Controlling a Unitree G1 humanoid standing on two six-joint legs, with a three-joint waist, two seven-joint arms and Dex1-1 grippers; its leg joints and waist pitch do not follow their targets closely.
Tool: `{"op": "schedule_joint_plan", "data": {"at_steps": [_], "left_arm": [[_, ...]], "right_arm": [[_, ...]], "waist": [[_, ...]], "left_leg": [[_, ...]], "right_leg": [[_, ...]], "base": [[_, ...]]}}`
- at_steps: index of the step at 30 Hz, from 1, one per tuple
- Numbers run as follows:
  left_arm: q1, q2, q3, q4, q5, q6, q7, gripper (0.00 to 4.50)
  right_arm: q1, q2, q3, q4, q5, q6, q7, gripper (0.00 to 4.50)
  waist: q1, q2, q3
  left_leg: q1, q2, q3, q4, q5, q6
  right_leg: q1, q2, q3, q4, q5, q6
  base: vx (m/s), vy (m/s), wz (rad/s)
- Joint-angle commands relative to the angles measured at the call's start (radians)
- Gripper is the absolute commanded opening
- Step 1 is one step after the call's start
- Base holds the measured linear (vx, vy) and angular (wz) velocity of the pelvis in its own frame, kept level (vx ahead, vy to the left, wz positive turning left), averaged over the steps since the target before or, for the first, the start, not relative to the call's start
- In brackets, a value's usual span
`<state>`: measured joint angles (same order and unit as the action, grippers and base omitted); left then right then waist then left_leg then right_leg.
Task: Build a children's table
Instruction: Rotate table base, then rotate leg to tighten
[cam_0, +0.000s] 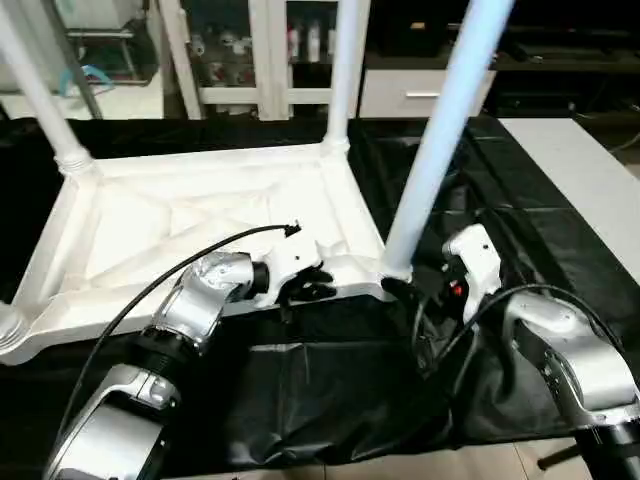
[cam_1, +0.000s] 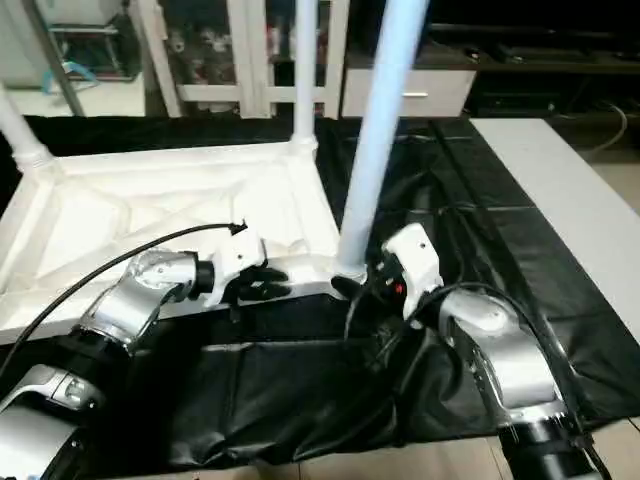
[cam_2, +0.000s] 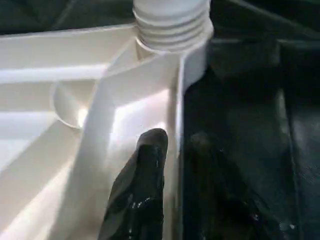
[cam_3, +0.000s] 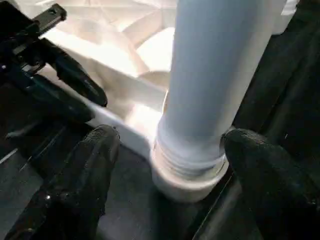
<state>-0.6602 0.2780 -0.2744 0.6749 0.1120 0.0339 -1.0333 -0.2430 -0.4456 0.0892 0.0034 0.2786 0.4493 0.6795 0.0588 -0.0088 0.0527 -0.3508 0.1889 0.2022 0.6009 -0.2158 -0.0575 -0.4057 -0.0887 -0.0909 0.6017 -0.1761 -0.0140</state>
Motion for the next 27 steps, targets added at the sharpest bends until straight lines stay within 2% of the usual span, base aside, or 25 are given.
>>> {"op": "schedule_joint_plan", "data": {"at_steps": [1,2,3,6,7,8,9,10,13,14,18,20,22,24,27], "left_arm": [[-0.018,-0.003,-0.005,0.016,-0.005,-0.009,-0.013,1.05],[-0.033,-0.009,-0.015,0.048,-0.002,-0.011,-0.016,1.05],[-0.044,-0.013,-0.025,0.068,0.004,-0.012,-0.021,1.05],[-0.055,-0.016,-0.036,0.084,0.008,-0.012,-0.037,1.05],[-0.055,-0.016,-0.036,0.084,0.008,-0.012,-0.037,1.05],[-0.073,-0.026,-0.034,0.112,0.01,-0.012,-0.033,1.05],[-0.087,-0.032,-0.032,0.139,0.015,-0.02,-0.024,1.05],[-0.098,-0.038,-0.029,0.163,0.017,-0.027,-0.018,1.05],[-0.112,-0.048,-0.026,0.191,0.014,-0.043,-0.025,1.05],[-0.118,-0.054,-0.03,0.207,0.007,-0.058,-0.044,1.05],[-0.126,-0.065,-0.036,0.233,-0.007,-0.052,-0.099,0.67],[-0.129,-0.068,-0.037,0.242,-0.007,-0.053,-0.108,0.43],[-0.122,-0.069,-0.045,0.245,-0.008,-0.051,-0.137,0.33],[-0.113,-0.07,-0.048,0.245,-0.011,-0.042,-0.157,0.12],[-0.09,-0.065,-0.052,0.237,-0.008,-0.037,-0.159,0.05]], "right_arm": [[-0.001,-0.008,-0.008,-0.026,0.013,0.009,0.007,3.76],[0.007,-0.009,-0.015,-0.034,0.016,0.012,0.006,3.76],[0.016,-0.012,-0.02,-0.042,0.017,0.012,0.004,3.76],[0.025,-0.016,-0.024,-0.051,0.021,0.014,0.004,3.76],[0.025,-0.016,-0.024,-0.051,0.021,0.014,0.004,3.76],[0.035,-0.016,-0.033,-0.065,0.027,0.018,0.002,3.76],[0.042,-0.015,-0.036,-0.073,0.028,0.019,0.0,3.76],[0.052,-0.015,-0.04,-0.082,0.028,0.021,-0.003,3.76],[0.072,-0.015,-0.049,-0.107,0.031,0.027,-0.007,3.76],[0.081,-0.018,-0.055,-0.12,0.036,0.031,-0.008,3.76],[0.095,-0.028,-0.065,-0.134,0.039,0.033,-0.008,3.76],[0.096,-0.03,-0.066,-0.135,0.039,0.033,-0.007,3.76],[0.095,-0.038,-0.074,-0.133,0.038,0.03,-0.003,3.76],[0.09,-0.047,-0.081,-0.125,0.039,0.026,0.001,3.76],[0.085,-0.061,-0.085,-0.118,0.037,0.023,0.015,3.76]], "waist": [[0.004,-0.009,-0.066],[0.007,0.004,-0.065],[0.006,0.008,-0.066],[0.007,0.002,-0.069],[0.008,0.013,-0.069],[0.005,0.005,-0.069],[0.009,0.025,-0.07],[0.005,0.021,-0.067],[0.009,0.018,-0.071],[0.008,0.024,-0.071],[0.006,0.024,-0.07],[0.005,0.026,-0.073],[0.005,0.016,-0.074],[0.008,0.015,-0.073],[0.011,0.012,-0.069]], "left_leg": [[0.003,0.047,-0.023,-0.068,-0.098,0.068],[0.004,0.047,-0.025,-0.068,-0.105,0.062],[0.007,0.048,-0.026,-0.069,-0.113,0.055],[0.004,0.049,-0.027,-0.069,-0.107,0.055],[0.005,0.049,-0.027,-0.068,-0.105,0.054],[0.004,0.046,-0.024,-0.067,-0.105,0.059],[0.005,0.047,-0.028,-0.067,-0.108,0.056],[0.009,0.046,-0.024,-0.067,-0.134,0.053],[0.003,0.044,-0.028,-0.065,-0.113,0.065],[0.001,0.045,-0.028,-0.064,-0.111,0.071],[0.002,0.044,-0.028,-0.065,-0.115,0.073],[0.002,0.046,-0.029,-0.064,-0.1,0.076],[0.002,0.046,-0.028,-0.063,-0.094,0.082],[0.003,0.047,-0.026,-0.063,-0.086,0.091],[0.003,0.047,-0.025,-0.064,-0.106,0.092]], "right_leg": [[0.058,-0.072,0.062,-0.061,-0.137,-0.234],[0.057,-0.073,0.062,-0.063,-0.141,-0.236],[0.056,-0.071,0.061,-0.062,-0.133,-0.238],[0.061,-0.073,0.061,-0.058,-0.092,-0.249],[0.06,-0.073,0.061,-0.056,-0.082,-0.254],[0.061,-0.069,0.061,-0.059,-0.071,-0.255],[0.062,-0.072,0.061,-0.055,-0.065,-0.263],[0.058,-0.068,0.059,-0.065,-0.074,-0.261],[0.069,-0.072,0.059,-0.058,-0.053,-0.267],[0.067,-0.073,0.059,-0.063,-0.072,-0.266],[0.067,-0.07,0.057,-0.066,-0.106,-0.255],[0.066,-0.071,0.058,-0.061,-0.08,-0.264],[0.067,-0.071,0.058,-0.059,-0.069,-0.267],[0.066,-0.073,0.059,-0.059,-0.077,-0.269],[0.065,-0.075,0.059,-0.063,-0.116,-0.262]], "base": [[0.0,0.0,0.0],[0.0,0.0,0.0],[0.0,0.0,0.0],[0.0,0.0,0.0],[0.0,0.0,0.0],[0.0,0.0,0.0],[0.0,0.0,0.0],[0.0,0.0,0.0],[0.0,0.0,0.0],[0.0,0.0,0.0],[0.0,0.0,0.0],[0.0,0.0,0.0],[0.0,0.0,0.0],[0.0,0.0,0.0],[0.0,0.0,0.0]]}}
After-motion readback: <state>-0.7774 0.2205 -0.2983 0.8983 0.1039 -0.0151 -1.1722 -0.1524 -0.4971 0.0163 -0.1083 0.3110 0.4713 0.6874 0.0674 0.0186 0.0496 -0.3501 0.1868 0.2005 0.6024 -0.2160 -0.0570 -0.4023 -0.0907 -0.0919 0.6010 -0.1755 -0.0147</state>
